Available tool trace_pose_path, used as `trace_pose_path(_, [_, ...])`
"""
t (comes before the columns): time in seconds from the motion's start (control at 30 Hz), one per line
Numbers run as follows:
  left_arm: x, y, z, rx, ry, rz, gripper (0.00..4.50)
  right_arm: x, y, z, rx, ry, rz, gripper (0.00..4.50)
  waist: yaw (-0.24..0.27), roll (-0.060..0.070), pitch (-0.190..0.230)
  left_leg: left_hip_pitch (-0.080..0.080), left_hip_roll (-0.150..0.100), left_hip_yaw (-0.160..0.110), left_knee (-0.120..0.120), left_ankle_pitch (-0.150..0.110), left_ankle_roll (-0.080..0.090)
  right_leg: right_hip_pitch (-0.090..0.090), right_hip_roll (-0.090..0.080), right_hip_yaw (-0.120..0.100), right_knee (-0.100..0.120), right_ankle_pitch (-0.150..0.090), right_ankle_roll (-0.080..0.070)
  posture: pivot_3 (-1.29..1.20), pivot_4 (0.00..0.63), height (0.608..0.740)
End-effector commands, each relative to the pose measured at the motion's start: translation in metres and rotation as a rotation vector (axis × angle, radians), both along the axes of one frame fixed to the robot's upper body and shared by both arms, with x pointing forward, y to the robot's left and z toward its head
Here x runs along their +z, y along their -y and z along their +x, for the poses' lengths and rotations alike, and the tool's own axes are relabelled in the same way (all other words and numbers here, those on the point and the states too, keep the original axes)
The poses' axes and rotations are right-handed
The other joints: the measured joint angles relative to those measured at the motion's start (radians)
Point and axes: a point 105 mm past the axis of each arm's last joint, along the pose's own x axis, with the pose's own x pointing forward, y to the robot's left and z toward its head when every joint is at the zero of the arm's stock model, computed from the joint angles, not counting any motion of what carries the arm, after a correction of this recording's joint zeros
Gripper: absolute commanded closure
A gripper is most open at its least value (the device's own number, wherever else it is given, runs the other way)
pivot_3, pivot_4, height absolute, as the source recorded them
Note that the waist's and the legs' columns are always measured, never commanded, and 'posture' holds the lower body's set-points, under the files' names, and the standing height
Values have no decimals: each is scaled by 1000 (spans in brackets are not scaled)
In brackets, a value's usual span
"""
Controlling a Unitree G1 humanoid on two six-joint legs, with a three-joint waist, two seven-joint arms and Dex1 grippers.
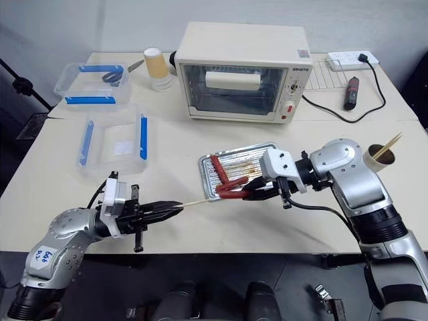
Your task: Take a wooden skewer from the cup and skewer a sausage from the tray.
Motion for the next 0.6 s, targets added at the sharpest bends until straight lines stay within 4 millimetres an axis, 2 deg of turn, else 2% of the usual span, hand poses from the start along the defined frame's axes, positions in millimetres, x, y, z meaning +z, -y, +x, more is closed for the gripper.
trace_pose_path(0.03, [5, 1, -1, -12, 35, -8, 4500, 11, -2, -3, 24, 46, 6, 3779, 0, 0, 0, 0, 0, 0, 0, 0, 0, 0, 0, 0, 0, 0, 0, 0, 150, 740])
trace_pose_path(0.6, [1, 16, 7, -48, 44, -35, 4500, 9, -8, -8, 44, 38, 9, 3779, 0, 0, 0, 0, 0, 0, 0, 0, 0, 0, 0, 0, 0, 0, 0, 0, 150, 740])
